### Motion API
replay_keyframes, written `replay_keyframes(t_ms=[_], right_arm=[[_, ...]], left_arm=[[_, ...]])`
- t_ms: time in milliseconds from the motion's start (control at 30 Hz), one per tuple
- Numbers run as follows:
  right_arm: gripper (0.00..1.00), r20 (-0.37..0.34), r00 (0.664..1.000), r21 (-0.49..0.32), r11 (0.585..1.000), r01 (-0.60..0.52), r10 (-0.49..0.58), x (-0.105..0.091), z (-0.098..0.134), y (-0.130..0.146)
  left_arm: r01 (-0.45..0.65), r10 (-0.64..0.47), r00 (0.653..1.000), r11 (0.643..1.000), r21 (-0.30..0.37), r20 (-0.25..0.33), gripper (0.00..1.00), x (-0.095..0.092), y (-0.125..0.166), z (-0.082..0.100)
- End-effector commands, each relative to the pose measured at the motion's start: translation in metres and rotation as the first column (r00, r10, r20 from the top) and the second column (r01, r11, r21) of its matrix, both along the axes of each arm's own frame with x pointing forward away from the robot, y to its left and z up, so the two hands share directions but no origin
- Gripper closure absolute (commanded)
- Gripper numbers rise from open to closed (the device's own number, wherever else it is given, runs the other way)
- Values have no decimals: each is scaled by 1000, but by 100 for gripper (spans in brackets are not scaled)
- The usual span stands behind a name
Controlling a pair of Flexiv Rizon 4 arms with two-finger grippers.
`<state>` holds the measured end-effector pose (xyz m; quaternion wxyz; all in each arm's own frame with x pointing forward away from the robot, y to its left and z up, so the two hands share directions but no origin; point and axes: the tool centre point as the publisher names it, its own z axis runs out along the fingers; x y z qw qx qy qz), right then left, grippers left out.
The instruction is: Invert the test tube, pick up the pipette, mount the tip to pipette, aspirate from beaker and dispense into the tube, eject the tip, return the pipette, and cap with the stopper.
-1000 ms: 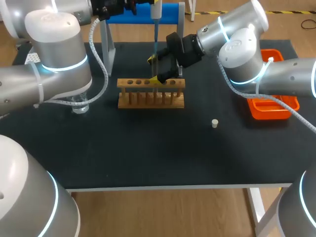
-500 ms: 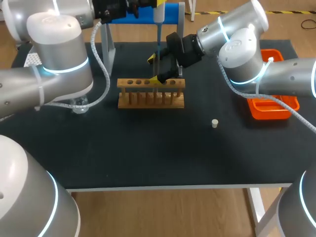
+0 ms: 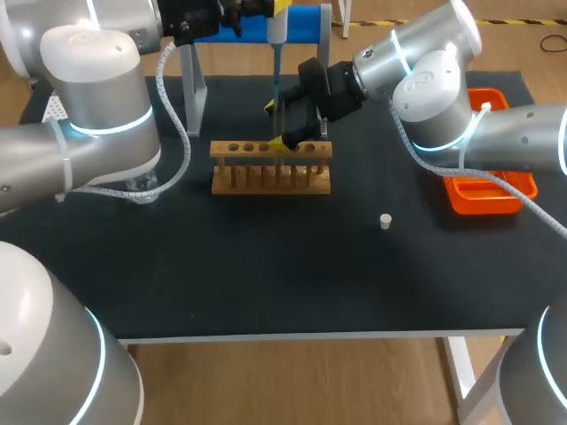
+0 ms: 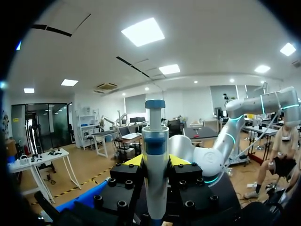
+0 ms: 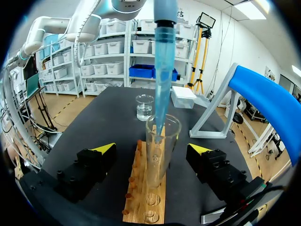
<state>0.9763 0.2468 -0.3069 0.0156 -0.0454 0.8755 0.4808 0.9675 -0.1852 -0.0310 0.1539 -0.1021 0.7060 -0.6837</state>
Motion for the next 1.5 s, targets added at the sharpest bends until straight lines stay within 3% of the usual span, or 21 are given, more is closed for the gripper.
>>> replay_keyframes(t_ms=[33,1500], right_arm=[[0,-2,1000,-3,1000,-2,2,1,1,-1],[0,-2,1000,-3,1000,-2,2,1,1,-1]], left_arm=[[2,-2,1000,1000,-8,6,100,1,-1,-3],[10,-11,999,1000,-25,-32,100,6,-4,-26]])
